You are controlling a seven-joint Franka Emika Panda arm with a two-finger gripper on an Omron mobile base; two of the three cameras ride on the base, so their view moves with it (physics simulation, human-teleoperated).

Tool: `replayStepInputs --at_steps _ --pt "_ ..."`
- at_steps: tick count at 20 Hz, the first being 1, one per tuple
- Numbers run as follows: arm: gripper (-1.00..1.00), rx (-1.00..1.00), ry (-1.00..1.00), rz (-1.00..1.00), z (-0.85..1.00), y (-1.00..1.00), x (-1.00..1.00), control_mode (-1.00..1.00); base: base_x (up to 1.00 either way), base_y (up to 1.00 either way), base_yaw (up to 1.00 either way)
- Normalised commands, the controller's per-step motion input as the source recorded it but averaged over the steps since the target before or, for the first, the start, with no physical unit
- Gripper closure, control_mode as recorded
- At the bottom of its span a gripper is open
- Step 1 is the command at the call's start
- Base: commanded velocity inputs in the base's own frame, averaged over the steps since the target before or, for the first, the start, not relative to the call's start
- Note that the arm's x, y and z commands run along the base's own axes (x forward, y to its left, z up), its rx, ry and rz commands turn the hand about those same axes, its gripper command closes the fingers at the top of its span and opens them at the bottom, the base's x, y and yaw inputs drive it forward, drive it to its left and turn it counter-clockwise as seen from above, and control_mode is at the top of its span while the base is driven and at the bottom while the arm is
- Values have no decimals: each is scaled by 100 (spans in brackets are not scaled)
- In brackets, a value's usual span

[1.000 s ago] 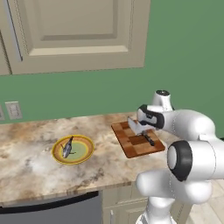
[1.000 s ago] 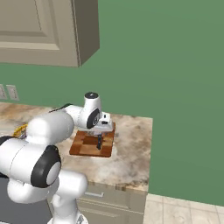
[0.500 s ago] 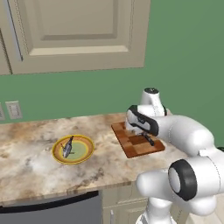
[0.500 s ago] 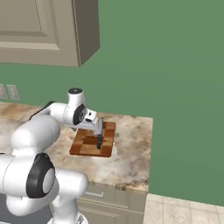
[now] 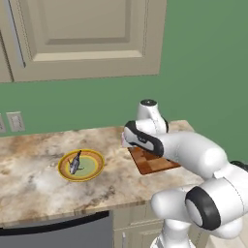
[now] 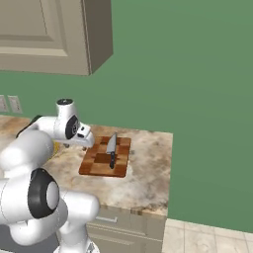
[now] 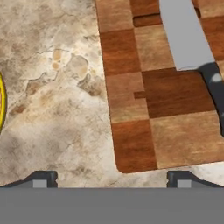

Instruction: Pick up the knife from the drawer and place it on the cutting board. Then place the meat from the plate to the cutting board.

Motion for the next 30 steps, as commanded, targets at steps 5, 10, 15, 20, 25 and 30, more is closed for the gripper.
replayStepInputs --at_steps 5,10,15,20,25,30 --pt "-100 0 16 -3 16 81 0 -100 0 0 0" --pt "-100 0 17 0 0 70 0 -100 0 0 0" --pt "-100 0 9 0 0 60 0 -100 0 0 0" --pt "-100 0 0 0 -7 46 0 -100 0 0 0" --pt "-100 3 0 0 -32 43 0 -100 0 0 0" --pt "-100 2 0 0 -2 45 0 -100 0 0 0"
